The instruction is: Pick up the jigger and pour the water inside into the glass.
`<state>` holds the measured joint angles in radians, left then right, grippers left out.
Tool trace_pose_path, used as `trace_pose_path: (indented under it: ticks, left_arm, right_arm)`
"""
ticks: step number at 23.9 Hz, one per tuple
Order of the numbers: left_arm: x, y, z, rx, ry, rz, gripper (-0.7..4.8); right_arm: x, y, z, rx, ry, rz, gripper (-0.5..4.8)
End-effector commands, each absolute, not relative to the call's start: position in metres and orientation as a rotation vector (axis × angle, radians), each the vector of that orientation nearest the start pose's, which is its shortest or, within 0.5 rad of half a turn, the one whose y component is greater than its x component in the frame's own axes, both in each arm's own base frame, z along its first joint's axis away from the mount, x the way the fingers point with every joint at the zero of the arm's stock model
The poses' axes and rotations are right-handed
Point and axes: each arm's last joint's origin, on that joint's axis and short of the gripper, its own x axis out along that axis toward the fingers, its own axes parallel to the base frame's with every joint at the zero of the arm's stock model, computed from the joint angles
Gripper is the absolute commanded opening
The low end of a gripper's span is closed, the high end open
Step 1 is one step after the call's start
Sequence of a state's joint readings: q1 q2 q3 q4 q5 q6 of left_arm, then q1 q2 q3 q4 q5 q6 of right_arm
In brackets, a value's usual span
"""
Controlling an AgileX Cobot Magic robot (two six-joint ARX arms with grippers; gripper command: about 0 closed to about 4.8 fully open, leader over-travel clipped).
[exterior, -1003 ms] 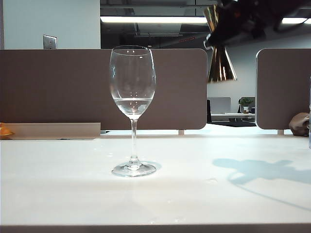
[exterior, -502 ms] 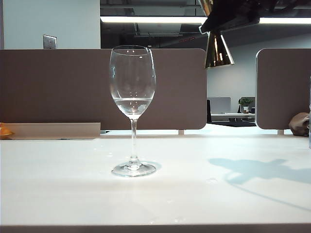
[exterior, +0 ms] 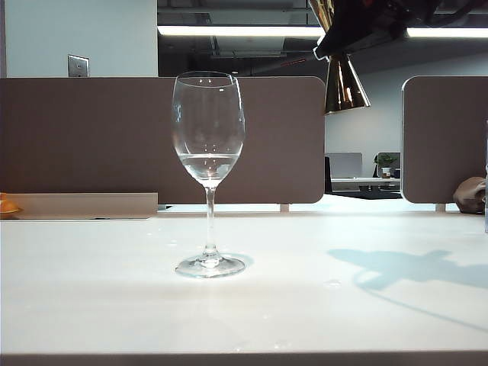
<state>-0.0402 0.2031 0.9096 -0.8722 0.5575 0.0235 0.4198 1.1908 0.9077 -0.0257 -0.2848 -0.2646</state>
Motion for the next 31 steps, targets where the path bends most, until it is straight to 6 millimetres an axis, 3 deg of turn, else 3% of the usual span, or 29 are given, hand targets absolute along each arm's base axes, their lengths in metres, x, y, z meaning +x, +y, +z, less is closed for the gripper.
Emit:
trace_pose_path:
  ticks: [1, 16, 31]
  left_arm:
    - [-0.001, -0.015, 0.348, -0.014, 0.141, -0.6, -0.03]
    - [-0.001, -0.015, 0.348, -0.014, 0.14, -0.601, -0.03]
    - [-0.001, -0.015, 0.348, -0.014, 0.14, -0.601, -0.02]
  right_arm:
    - [0.238, 0.116, 0.315, -0.296, 0.178, 0.744, -0.01]
    - [0.246, 0.123, 0.329, -0.321, 0.182, 0.756, -0.01]
    - [0.262, 0.16, 0.325, -0.411, 0.224, 0.727, -0.01]
